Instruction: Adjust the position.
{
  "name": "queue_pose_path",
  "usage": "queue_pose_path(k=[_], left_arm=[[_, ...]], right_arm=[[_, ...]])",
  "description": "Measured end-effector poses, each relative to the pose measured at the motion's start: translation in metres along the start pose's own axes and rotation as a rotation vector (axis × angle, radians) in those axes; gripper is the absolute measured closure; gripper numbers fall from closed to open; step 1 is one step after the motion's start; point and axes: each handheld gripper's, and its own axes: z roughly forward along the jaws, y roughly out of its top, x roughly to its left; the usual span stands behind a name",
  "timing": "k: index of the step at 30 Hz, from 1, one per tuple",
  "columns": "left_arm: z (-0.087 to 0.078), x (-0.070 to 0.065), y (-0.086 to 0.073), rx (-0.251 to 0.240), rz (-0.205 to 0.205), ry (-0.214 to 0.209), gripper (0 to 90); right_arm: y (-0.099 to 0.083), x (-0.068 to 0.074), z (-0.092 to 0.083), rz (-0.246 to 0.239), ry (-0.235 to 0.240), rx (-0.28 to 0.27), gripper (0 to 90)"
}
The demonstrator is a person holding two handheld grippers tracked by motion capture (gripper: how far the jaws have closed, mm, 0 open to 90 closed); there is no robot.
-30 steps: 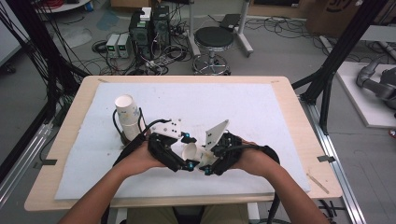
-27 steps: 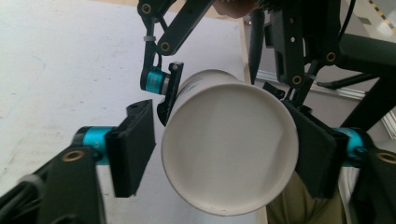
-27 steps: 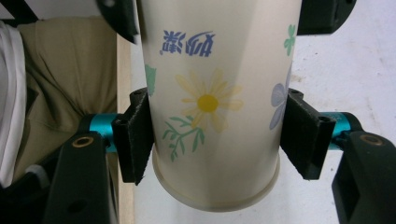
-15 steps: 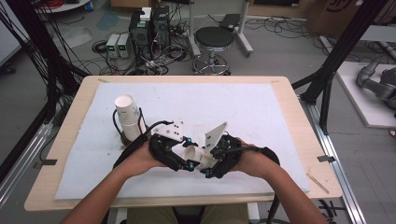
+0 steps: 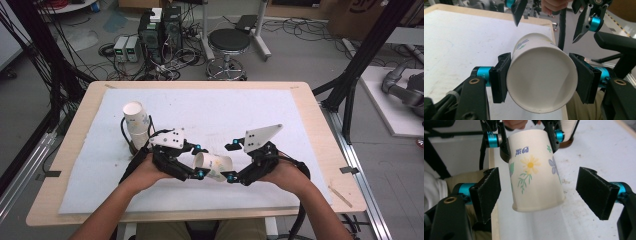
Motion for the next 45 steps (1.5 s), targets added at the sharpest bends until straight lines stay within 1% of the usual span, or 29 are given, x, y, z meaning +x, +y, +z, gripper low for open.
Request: queue_pose_path(k=[3, 5, 6, 7, 9, 13, 15, 16, 17, 19, 22, 24, 25, 27, 31, 35, 39, 45], left_arm=[[-0.003, 0.000, -0.003, -0.035, -0.004, 0.003, 37.3], [-0.003, -0.001, -0.006, -0.043, -0.008, 0.001, 37.2], [-0.003, -0.002, -0.008, -0.049, -0.009, 0.002, 37.2], [-0.003, -0.003, -0.010, -0.057, -0.010, 0.000, 37.2], [-0.003, -0.004, -0.014, -0.074, -0.013, 0.002, 37.2], [-0.004, -0.004, -0.022, -0.114, -0.025, -0.004, 37.2], [-0.004, -0.005, -0.025, -0.122, -0.025, -0.004, 37.3], [-0.004, -0.006, -0.026, -0.129, -0.026, -0.005, 37.2], [-0.004, -0.006, -0.027, -0.134, -0.022, -0.007, 37.2], [-0.005, -0.007, -0.027, -0.147, -0.021, -0.012, 37.2], [-0.005, -0.008, -0.027, -0.168, -0.013, -0.015, 37.3], [-0.006, -0.009, -0.026, -0.177, -0.006, -0.016, 37.3], [-0.006, -0.010, -0.026, -0.178, -0.004, -0.019, 37.3], [-0.006, -0.010, -0.026, -0.179, 0.001, -0.020, 37.3], [-0.006, -0.010, -0.026, -0.175, 0.006, -0.022, 37.3], [-0.007, -0.011, -0.025, -0.185, 0.015, -0.025, 37.4], [-0.007, -0.014, -0.024, -0.199, 0.032, -0.041, 37.4], [-0.007, -0.016, -0.022, -0.217, 0.042, -0.066, 37.4]], right_arm=[[-0.008, 0.002, -0.005, 0.000, -0.016, -0.060, 20.2], [-0.013, 0.004, -0.007, 0.003, -0.026, -0.088, 20.2], [-0.017, 0.004, -0.007, 0.013, -0.030, -0.108, 20.2], [-0.020, 0.005, -0.008, 0.022, -0.024, -0.135, 20.3], [-0.027, 0.006, -0.009, 0.044, -0.030, -0.170, 20.3], [-0.048, 0.011, -0.006, 0.080, -0.050, -0.249, 20.2], [-0.058, 0.014, -0.003, 0.108, -0.056, -0.289, 19.5], [-0.062, 0.014, -0.002, 0.123, -0.059, -0.300, 19.5], [-0.066, 0.014, 0.000, 0.129, -0.052, -0.307, 19.4], [-0.070, 0.014, 0.002, 0.141, -0.044, -0.295, 19.5], [-0.072, 0.014, 0.003, 0.137, -0.034, -0.308, 19.5], [-0.072, 0.014, 0.005, 0.133, -0.030, -0.303, 19.5], [-0.073, 0.015, 0.006, 0.134, -0.020, -0.301, 19.5], [-0.073, 0.014, 0.008, 0.134, -0.016, -0.298, 19.5], [-0.073, 0.013, 0.010, 0.134, 0.003, -0.303, 19.5], [-0.074, 0.012, 0.012, 0.132, 0.013, -0.312, 19.5], [-0.076, 0.011, 0.015, 0.133, 0.038, -0.324, 19.6], [-0.071, 0.013, 0.019, 0.127, 0.078, -0.343, 19.8]])
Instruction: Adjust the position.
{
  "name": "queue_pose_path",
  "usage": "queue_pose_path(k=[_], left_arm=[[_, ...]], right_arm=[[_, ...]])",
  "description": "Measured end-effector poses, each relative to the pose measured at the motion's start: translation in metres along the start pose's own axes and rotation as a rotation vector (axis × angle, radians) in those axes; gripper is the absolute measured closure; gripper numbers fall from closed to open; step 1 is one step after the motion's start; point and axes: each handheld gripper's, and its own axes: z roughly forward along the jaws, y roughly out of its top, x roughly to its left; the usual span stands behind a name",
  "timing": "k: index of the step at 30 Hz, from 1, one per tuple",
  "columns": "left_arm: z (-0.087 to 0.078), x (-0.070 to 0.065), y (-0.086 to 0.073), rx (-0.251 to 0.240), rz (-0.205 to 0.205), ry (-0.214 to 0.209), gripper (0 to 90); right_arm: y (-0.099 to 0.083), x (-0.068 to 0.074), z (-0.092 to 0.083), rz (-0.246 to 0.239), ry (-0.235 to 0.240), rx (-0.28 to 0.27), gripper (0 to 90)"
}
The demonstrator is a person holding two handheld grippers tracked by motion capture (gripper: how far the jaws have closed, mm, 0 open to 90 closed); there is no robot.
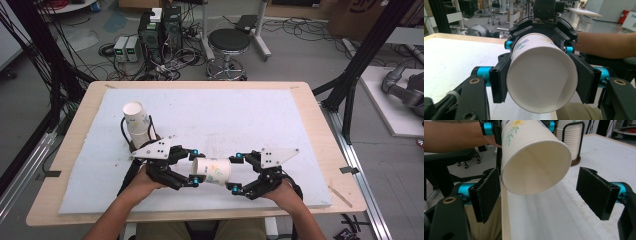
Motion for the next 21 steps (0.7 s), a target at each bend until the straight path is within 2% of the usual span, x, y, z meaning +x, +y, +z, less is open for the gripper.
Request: queue_pose_path(k=[9, 13, 17, 21], left_arm=[[0.0006, -0.0006, 0.0008, -0.022, 0.005, -0.026, 37.4], [0.0011, 0.0000, 0.0000, -0.037, -0.004, -0.033, 37.4], [0.0013, 0.0004, -0.0019, -0.051, -0.012, -0.033, 37.4], [0.0009, 0.0006, -0.0047, -0.055, -0.024, -0.026, 37.2]], right_arm=[[0.0020, 0.0009, 0.0036, 0.004, 0.045, -0.025, 20.9], [0.0021, 0.0005, 0.0039, -0.002, 0.065, -0.051, 24.9], [0.0008, -0.0005, 0.0034, 0.002, 0.075, -0.070, 27.6], [-0.0002, -0.0013, 0.0040, 0.001, 0.065, -0.067, 29.4]])
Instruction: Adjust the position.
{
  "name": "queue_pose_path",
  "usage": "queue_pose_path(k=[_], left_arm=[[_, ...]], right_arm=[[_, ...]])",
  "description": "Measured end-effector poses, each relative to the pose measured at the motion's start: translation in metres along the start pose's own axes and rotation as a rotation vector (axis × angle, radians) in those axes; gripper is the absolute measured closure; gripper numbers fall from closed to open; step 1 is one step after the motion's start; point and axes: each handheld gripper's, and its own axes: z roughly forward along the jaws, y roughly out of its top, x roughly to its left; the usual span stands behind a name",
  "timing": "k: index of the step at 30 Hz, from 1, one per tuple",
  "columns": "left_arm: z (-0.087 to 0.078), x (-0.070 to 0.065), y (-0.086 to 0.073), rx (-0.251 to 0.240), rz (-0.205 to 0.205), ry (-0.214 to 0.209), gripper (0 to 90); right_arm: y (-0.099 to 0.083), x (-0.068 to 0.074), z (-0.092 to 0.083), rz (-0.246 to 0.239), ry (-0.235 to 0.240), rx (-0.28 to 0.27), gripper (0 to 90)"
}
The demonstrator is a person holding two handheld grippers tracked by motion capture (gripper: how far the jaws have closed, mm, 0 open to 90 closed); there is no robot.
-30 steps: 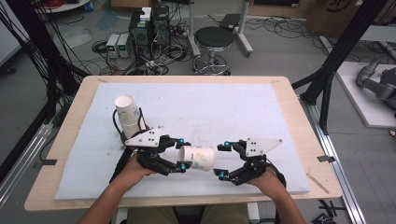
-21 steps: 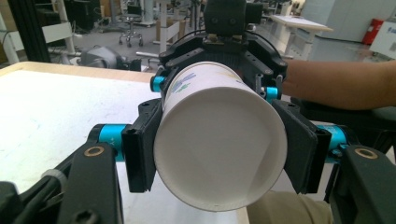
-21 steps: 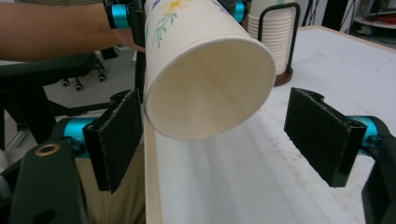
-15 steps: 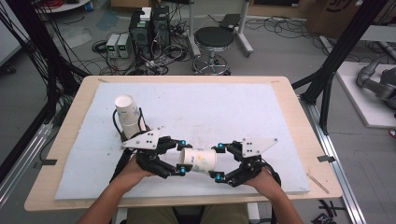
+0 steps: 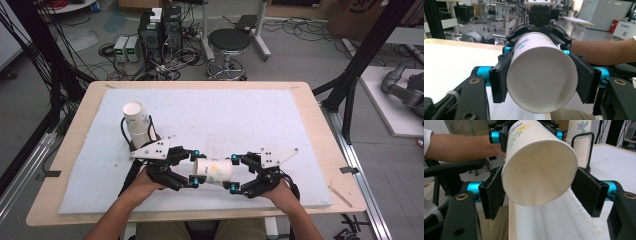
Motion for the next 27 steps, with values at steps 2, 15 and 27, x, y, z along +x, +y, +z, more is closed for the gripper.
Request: queue_pose_path(k=[2, 15, 27], left_arm=[[0.000, 0.000, -0.001, 0.005, -0.010, 0.009, 36.7], [0.002, -0.006, 0.009, 0.203, -0.019, 0.131, 11.3], [0.010, -0.006, 0.025, 0.352, 0.048, 0.158, 12.0]], right_arm=[[0.000, 0.000, 0.000, 0.009, 0.003, 0.007, 29.8], [0.011, -0.001, -0.003, 0.012, -0.027, 0.148, 29.7], [0.045, -0.002, 0.001, -0.073, -0.078, 0.380, 29.7]])
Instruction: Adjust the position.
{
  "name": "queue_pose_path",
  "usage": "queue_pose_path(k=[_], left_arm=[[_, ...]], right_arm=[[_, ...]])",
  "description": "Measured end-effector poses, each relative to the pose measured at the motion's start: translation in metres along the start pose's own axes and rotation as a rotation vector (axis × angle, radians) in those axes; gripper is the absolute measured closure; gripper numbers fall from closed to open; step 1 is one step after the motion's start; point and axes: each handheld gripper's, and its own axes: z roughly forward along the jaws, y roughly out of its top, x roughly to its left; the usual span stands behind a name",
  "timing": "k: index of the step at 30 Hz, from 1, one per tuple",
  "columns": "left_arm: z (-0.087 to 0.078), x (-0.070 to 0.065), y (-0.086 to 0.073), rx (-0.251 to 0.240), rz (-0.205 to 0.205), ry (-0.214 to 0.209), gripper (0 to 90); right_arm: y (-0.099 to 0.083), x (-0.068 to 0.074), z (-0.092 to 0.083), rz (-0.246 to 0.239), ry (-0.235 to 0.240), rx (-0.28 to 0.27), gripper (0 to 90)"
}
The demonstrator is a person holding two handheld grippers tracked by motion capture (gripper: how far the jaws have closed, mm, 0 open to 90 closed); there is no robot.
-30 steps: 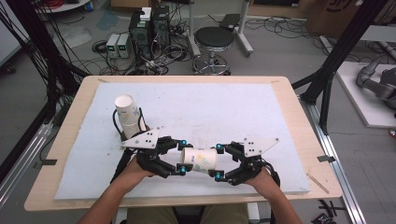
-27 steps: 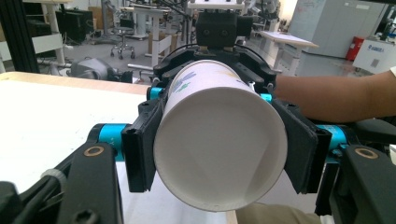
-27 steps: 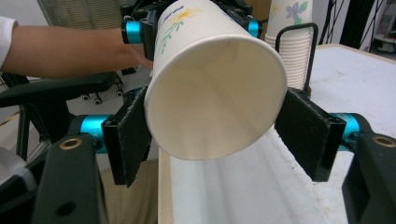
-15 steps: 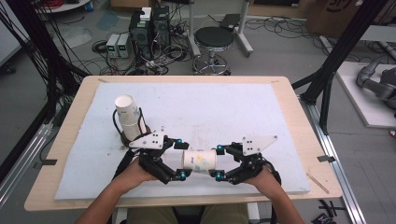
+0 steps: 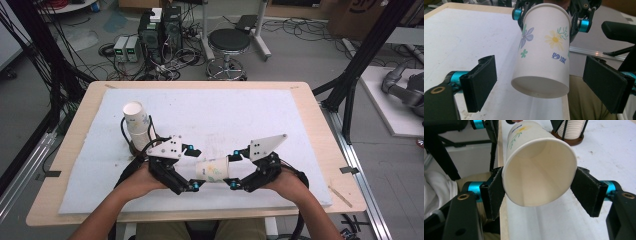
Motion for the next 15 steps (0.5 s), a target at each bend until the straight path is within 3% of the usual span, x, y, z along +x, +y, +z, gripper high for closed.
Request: queue_pose_path(k=[15], left_arm=[[0.010, 0.000, 0.005, 0.084, 0.047, 0.006, 14.0]], right_arm=[[0.034, -0.003, 0.000, -0.080, -0.021, 0.183, 29.7]])
